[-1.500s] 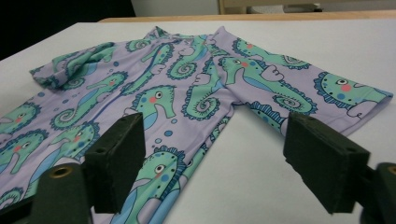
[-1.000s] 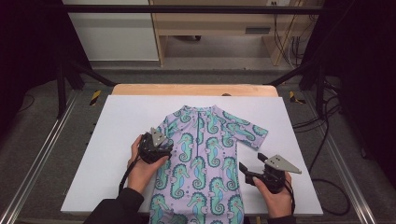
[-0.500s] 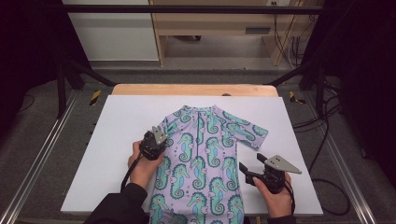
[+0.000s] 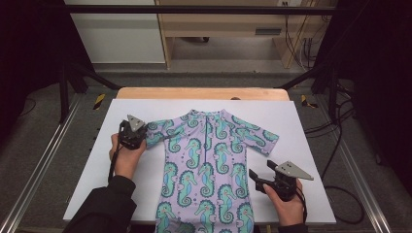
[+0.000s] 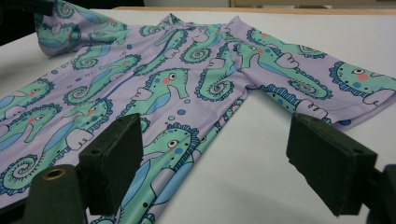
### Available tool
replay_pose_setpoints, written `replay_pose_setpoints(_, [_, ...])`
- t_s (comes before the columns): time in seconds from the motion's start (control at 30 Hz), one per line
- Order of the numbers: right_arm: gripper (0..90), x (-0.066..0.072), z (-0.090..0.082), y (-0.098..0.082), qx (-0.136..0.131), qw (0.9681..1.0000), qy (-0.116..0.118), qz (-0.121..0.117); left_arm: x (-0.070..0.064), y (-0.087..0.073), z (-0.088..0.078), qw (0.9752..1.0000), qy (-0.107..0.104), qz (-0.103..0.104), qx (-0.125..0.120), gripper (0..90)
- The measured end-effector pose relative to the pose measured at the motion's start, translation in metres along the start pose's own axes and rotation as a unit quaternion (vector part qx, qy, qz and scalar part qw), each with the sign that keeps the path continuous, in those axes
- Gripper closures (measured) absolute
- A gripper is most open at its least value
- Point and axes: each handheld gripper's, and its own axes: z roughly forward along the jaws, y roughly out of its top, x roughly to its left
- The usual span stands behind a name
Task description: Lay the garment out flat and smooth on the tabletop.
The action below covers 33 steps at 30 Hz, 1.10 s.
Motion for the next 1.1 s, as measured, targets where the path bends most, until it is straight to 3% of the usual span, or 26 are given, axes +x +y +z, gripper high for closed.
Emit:
replay_pose_setpoints(0.2, [18.3,0.001,0.002,-0.001,0.007,1.0,0.004,-0.001,0.018,-0.004,0.008,0.9995,0.006,-0.029,0.013,85.4])
replay_pose_setpoints(0.33, [17.0,0.001,0.001,-0.001,0.004,1.0,0.005,-0.001,0.027,-0.006,0.004,0.9976,0.03,-0.062,-0.008,64.3])
replay_pose_setpoints(0.4, [16.3,0.001,0.002,-0.001,0.004,1.0,0.005,0.0,0.03,-0.008,-0.001,0.997,0.03,-0.069,-0.016,62.1])
replay_pose_setpoints(0.47, [15.5,0.001,0.002,0.0,0.005,1.0,0.005,-0.001,0.031,-0.011,-0.01,0.9964,0.028,-0.075,-0.026,58.0])
replay_pose_setpoints(0.63, [13.4,-0.004,0.001,0.002,0.004,1.0,0.004,-0.006,0.023,-0.026,-0.036,0.9939,0.002,-0.094,-0.057,48.6])
replay_pose_setpoints(0.8, [12.4,-0.005,-0.003,0.005,-0.006,0.9996,0.011,-0.027,0.014,-0.033,-0.071,0.9885,-0.025,-0.097,-0.113,37.7])
replay_pose_setpoints(0.9, [11.2,-0.008,-0.005,0.007,-0.011,0.9993,0.009,-0.034,0.011,-0.039,-0.089,0.9851,-0.027,-0.096,-0.141,29.3])
replay_pose_setpoints(1.1, [12.3,-0.018,-0.011,0.011,-0.022,0.9992,-0.004,-0.034,0.013,-0.053,-0.11,0.9801,-0.037,-0.106,-0.163,12.7])
